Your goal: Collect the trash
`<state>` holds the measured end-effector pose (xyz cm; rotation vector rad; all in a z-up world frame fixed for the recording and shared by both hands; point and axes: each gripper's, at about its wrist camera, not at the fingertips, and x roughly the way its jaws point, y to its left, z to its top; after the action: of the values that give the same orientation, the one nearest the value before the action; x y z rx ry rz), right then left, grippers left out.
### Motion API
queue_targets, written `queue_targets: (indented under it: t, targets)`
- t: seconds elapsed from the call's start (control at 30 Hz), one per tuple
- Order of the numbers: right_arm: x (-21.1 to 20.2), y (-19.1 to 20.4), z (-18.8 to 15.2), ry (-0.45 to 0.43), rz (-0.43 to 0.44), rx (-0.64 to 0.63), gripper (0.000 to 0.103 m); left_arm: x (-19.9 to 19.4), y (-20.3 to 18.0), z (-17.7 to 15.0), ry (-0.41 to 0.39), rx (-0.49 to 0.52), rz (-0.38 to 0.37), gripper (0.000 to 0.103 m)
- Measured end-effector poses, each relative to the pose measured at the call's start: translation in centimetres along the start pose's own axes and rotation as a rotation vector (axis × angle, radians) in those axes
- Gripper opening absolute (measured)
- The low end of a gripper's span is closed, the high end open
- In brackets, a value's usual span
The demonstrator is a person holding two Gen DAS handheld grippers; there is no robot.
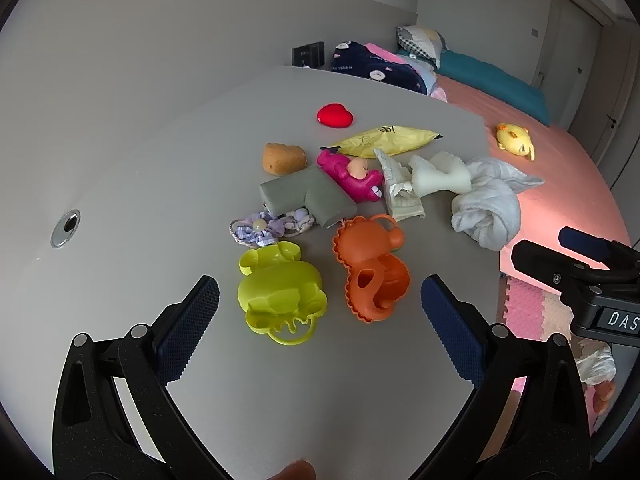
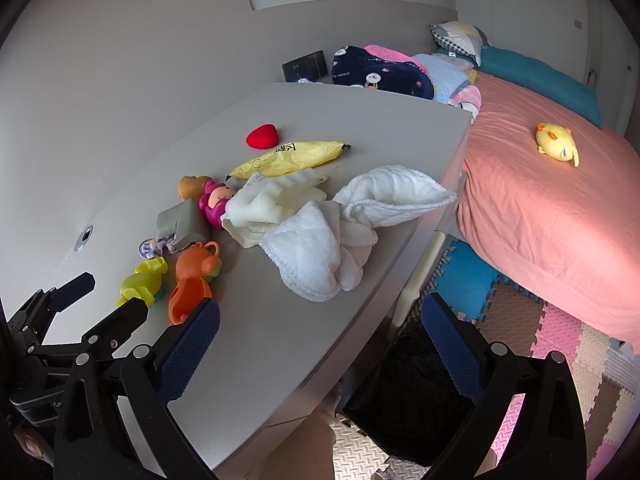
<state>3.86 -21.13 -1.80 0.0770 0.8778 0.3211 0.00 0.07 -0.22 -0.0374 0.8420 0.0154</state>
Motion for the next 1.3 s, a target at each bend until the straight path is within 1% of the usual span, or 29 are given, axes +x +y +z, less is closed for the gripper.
queue_targets:
  t: [0.2,0.3,0.6,0.67,0.77,0.83,0.9,1.23,1.3]
  targets:
    - [-0.1,-0.1,0.0,0.001,0.000,0.000,0.100,0.2,0.0,-0.1,0.001,0.004,-0.004,0.098]
    - [-0.1,-0.1,0.0,0.001,0.000,0.000,0.100,0.4,0.0,0.0,0.014,-0.004,-0.018,0.098]
    - [-0.2,-0.1,0.1,0.000,0.000,0.000,0.100,0.0,0.5,0.2,0.014,-0.022,-0.035,0.098]
    - [-0.2,0.0,0.2,0.000,0.000,0.000,0.100,0.2,0.6,0.3,0.023,-0.027,-0.031,0.098]
    - [-0.2,0.1,0.3,-0.001,0.000,0.001,0.100,0.6,0.8,0.4,0.046,-0.039,-0.046,0.098]
    - [-0.4,-0.5,-0.2,-0.003,0.000,0.001,0.100,0.8,0.8,0.3,0.054,-0.032,-0.041,0.098]
    - [-0.3,-0.5,-0.2,-0.003,0.000,0.001,0.100,0.6,0.7,0.3,0.041,-0.025,-0.033,0.098]
    - [-0.6,-0.6,-0.1,-0.004,-0.001,0.002,0.100,0.6,1.2,0.3,0.043,-0.065,-0.066,0.098]
    - [-0.6,-0.5,-0.1,-0.003,0.000,0.002,0.100,0.4,1.1,0.3,0.033,-0.063,-0.059,0.098]
